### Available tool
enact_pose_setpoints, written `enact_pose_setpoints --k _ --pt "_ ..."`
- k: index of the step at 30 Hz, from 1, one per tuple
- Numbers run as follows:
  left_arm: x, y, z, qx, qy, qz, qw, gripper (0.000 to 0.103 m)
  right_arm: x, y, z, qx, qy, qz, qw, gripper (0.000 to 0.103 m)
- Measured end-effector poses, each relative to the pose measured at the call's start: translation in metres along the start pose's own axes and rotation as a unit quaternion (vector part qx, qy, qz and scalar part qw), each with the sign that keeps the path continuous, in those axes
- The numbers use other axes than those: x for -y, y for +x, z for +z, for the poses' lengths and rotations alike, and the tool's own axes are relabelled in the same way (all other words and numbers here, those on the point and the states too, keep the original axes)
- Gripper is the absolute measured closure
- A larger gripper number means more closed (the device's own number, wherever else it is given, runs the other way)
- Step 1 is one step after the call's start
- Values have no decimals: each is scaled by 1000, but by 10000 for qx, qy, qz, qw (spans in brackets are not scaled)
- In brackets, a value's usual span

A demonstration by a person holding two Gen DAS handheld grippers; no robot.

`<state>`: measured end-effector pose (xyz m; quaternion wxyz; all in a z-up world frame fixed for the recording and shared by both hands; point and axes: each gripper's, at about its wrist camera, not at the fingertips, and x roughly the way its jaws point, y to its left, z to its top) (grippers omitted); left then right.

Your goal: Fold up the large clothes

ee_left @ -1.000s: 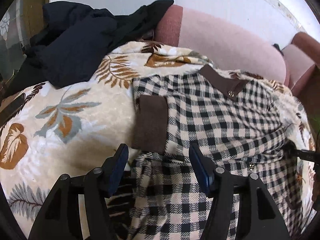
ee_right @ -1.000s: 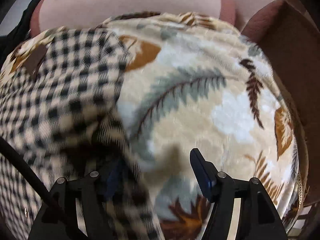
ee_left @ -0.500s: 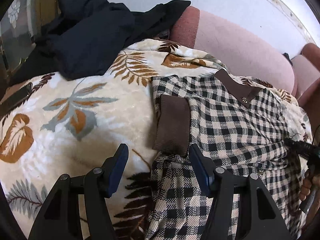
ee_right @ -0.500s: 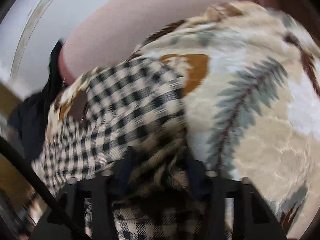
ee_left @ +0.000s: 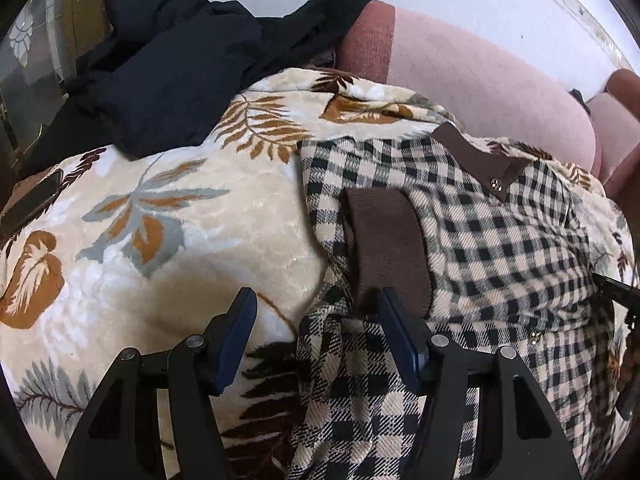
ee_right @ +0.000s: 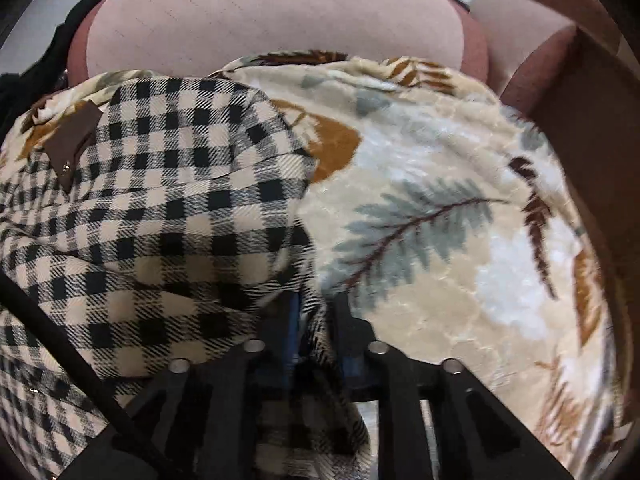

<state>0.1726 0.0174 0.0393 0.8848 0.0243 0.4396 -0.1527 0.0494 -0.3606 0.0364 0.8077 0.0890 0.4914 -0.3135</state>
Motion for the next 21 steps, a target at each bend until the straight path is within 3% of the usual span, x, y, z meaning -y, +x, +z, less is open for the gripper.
enact_pose_setpoints --k 3,5,8,11,13,14,16,18,21 --pt "1 3 4 60 -61 -3 10000 41 29 -26 5 346 744 315 9961 70" --pt "6 11 8 82 -60 14 9999 41 38 -45 4 909 1091 730 9872 69" --pt "13 32 10 -105 64 162 9998 41 20 -48 1 1116 863 1535 9780 70" --pt "13 44 4 -291 67 244 9993 41 -14 -35 -6 778 357 2078 9744 70" --pt "13 43 5 -295 105 266 9992 41 -35 -23 -13 436 -119 2052 9777 66" --pt "13 41 6 -309 103 271 9991 41 -49 -11 -19 81 -542 1918 9799 56" --pt "11 33 7 -270 99 257 9993 41 -57 -15 -27 387 -905 1603 9822 55" --pt "10 22 9 -167 139 256 9994 41 -54 -26 -27 409 -829 1435 9853 54" --pt "5 -3 7 60 219 208 9995 41 -25 -54 -26 608 -260 1790 9816 54"
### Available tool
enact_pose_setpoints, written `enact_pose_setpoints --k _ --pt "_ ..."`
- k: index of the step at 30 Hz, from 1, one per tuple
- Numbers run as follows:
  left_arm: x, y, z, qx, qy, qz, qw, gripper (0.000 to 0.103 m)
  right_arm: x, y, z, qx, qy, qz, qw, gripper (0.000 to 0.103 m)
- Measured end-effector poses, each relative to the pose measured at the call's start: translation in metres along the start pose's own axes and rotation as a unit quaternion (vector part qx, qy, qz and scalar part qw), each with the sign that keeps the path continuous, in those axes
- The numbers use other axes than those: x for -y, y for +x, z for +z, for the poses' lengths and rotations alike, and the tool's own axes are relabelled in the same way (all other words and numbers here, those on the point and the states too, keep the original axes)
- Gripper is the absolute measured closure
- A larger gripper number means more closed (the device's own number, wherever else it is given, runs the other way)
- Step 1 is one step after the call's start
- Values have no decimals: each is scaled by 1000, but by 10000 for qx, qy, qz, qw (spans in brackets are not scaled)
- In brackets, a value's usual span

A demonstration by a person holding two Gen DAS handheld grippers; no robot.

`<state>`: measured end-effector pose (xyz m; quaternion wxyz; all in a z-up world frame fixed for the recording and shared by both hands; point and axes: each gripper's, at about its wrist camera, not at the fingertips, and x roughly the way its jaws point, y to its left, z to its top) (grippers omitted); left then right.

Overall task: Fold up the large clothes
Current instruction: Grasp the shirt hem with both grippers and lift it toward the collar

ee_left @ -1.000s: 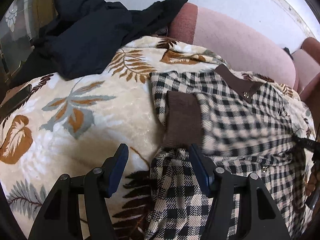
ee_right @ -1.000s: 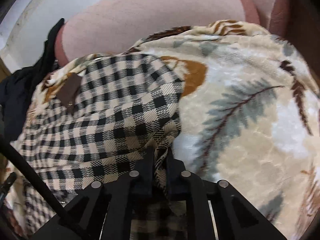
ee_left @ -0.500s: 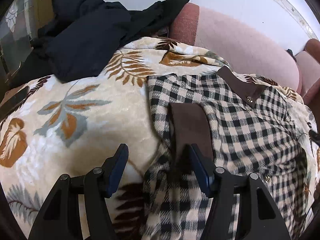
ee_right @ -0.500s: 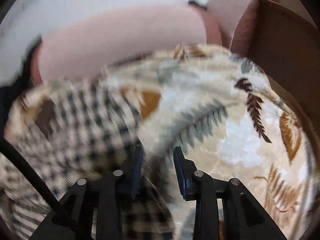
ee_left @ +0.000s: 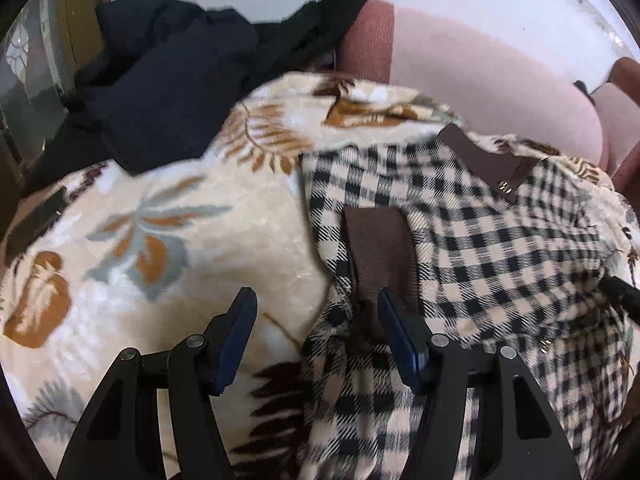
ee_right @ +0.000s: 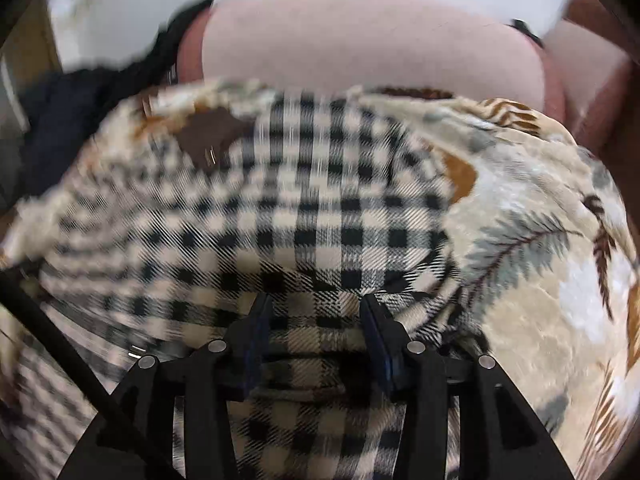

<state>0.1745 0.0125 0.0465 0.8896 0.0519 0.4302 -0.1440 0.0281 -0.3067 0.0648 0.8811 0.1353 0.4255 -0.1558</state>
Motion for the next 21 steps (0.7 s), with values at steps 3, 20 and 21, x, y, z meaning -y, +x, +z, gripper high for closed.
enact_pose_setpoints --k 3,20,21 --pt "-12 -15 -9 -40 -66 -163 9998 34 28 -25 -8 -41 597 55 9982 54" --pt "-26 -64 -137 -1066 -227 -1532 9822 34 112 -87 -160 -1091 2336 924 9618 52" --pt "-27 -69 -143 -1090 -253 -1682 9794 35 112 -89 -168 -1127 2471 1157 9554 52"
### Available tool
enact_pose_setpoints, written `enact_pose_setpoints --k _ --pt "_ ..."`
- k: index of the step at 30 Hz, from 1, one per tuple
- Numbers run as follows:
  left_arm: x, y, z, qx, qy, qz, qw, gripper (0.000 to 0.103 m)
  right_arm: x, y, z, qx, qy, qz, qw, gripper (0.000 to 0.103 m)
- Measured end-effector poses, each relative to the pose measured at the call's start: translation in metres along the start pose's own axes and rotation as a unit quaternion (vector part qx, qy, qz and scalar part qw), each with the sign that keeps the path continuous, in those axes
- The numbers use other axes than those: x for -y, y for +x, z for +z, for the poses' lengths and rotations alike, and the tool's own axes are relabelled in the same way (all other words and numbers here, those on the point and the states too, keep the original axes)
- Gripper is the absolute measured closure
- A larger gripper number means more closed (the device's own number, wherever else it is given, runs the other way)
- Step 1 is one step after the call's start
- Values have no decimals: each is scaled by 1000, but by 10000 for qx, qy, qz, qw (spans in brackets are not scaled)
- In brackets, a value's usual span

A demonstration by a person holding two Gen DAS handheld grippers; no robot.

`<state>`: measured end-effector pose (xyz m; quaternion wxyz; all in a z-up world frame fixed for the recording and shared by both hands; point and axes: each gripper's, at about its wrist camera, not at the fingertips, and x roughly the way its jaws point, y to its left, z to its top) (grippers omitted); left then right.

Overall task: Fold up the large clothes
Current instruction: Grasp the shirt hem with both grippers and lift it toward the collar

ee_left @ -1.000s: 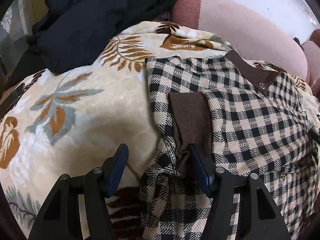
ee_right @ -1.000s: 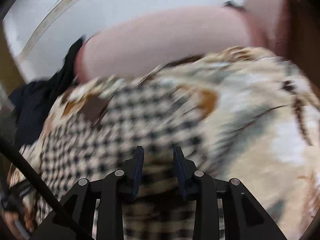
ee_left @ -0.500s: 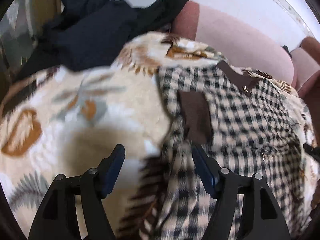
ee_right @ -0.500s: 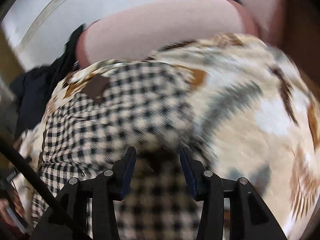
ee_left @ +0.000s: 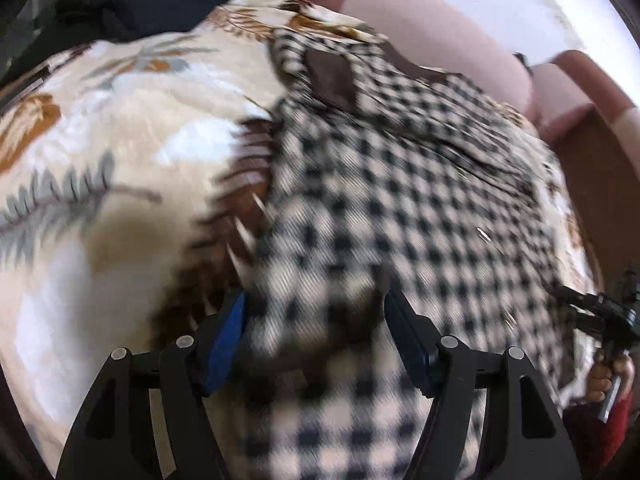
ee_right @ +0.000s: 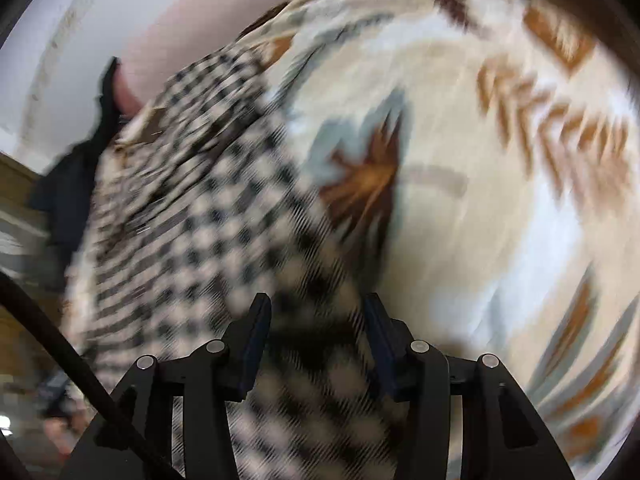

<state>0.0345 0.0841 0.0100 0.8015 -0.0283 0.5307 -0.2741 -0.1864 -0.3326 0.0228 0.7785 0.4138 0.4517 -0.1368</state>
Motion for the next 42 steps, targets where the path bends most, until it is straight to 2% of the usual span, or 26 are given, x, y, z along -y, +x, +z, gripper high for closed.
enact_pose_setpoints --k 3,5,7,9,11,22,24,26,28,30,31,32,33,35,39,42 --pt "-5 -10 -20 -97 -198 -606 9979 48 16 -1 -27 -250 540 1013 9931 52" --pt "-16 -16 -35 -78 -462 -927 9946 54 29 -1 -45 -324 875 1638 9821 52" --pt "-26 -21 -44 -71 -731 -1230 9897 56 38 0 -61 -397 1086 2005 9728 52" --pt "-36 -24 -54 -43 -922 -1476 9847 56 40 -1 -77 -377 1024 2169 9701 52" --pt "-40 -29 -66 -7 -1059 -1608 9813 56 36 -5 -88 -347 927 2188 9707 52" --pt "-35 -39 -103 209 -955 -1634 9817 56 16 -14 -137 -160 361 1962 9798 53" --pt "-32 -40 -106 269 -923 -1585 9827 54 12 -19 -142 -78 205 1757 9842 57" --pt "-27 -41 -109 333 -861 -1571 9833 43 4 -18 -142 -7 63 1560 9877 58" --pt "-17 -42 -114 378 -741 -1414 9865 39 -3 -18 -141 87 -88 1355 9907 60" --pt "-3 -42 -115 372 -465 -1013 9931 40 -13 -17 -144 211 -263 1075 9936 67" --pt "5 -41 -114 332 -283 -759 9962 53 -17 -14 -142 247 -299 960 9946 72" --pt "13 -40 -111 249 -40 -321 9992 87 -21 -13 -142 284 -350 784 9959 85" --pt "14 -40 -109 189 39 -132 9997 97 -23 -13 -141 309 -364 697 9964 92" --pt "4 -47 -103 114 -203 -375 9990 97 -24 -19 -141 379 -367 689 9962 94" --pt "-15 -74 -104 251 -465 -593 9968 97 -26 -45 -151 599 -353 928 9933 97" --pt "-21 -89 -113 235 -546 -709 9957 97 -28 -62 -164 575 -444 1053 9918 97"
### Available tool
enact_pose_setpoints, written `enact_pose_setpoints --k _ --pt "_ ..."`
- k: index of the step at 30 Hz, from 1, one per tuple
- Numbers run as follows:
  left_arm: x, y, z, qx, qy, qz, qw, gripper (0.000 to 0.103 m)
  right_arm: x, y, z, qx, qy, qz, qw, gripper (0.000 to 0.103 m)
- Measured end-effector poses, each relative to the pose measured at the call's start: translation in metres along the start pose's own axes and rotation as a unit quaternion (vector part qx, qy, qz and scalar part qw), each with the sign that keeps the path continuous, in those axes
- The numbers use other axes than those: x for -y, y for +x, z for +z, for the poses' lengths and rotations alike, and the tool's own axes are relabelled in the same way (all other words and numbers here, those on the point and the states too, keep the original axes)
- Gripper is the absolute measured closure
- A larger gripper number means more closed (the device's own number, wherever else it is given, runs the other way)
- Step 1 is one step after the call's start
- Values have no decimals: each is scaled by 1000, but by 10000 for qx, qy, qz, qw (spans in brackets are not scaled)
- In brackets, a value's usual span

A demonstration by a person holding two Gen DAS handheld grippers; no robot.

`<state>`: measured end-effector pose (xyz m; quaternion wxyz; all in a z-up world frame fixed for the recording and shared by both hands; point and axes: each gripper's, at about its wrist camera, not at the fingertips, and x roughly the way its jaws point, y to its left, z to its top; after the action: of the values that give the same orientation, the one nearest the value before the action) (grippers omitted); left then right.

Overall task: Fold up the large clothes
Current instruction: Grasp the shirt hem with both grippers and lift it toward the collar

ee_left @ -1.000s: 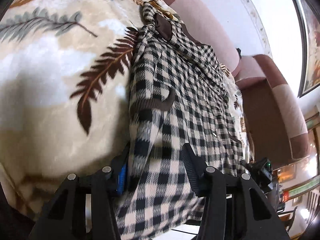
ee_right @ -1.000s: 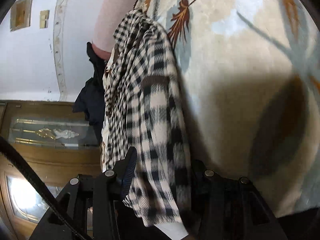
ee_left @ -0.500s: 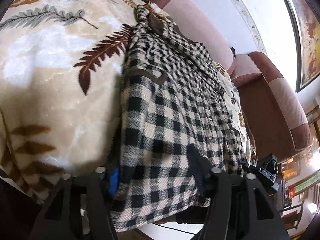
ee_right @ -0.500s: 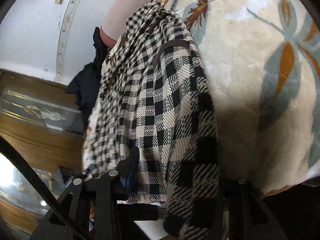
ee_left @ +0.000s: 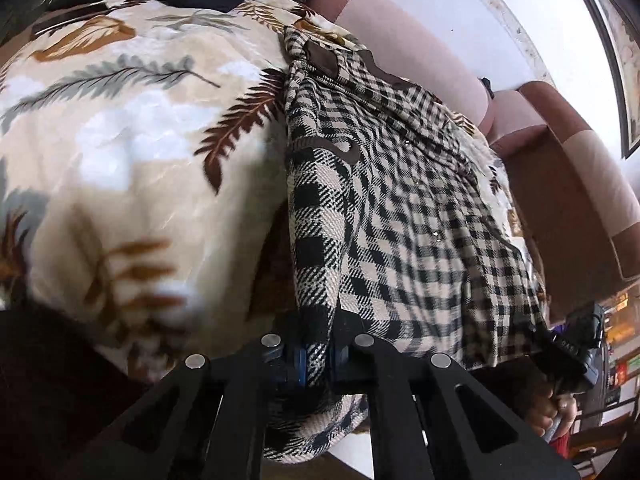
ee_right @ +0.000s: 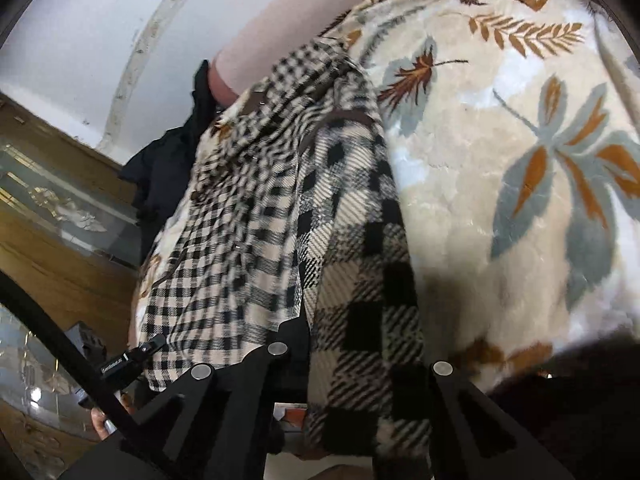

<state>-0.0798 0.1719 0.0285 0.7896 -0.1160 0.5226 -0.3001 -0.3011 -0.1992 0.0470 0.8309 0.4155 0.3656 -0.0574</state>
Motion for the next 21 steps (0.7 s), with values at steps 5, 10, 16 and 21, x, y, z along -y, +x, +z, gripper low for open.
enact_pose_setpoints --k 5,10,16,21 --pt "-5 -13 -27 -137 2 -16 9999 97 -13 -15 -31 -277 -387 -50 9989 97" --pt "1 -17 -27 -138 82 -40 9999 97 -26 -14 -30 -366 -712 -209 9966 97" --pt "12 -26 24 19 62 -255 9997 97 -65 -8 30 -107 -1274 -181 9916 97" --pt "23 -11 94 300 171 -77 9994 96 -83 19 101 256 -1532 -297 9874 96"
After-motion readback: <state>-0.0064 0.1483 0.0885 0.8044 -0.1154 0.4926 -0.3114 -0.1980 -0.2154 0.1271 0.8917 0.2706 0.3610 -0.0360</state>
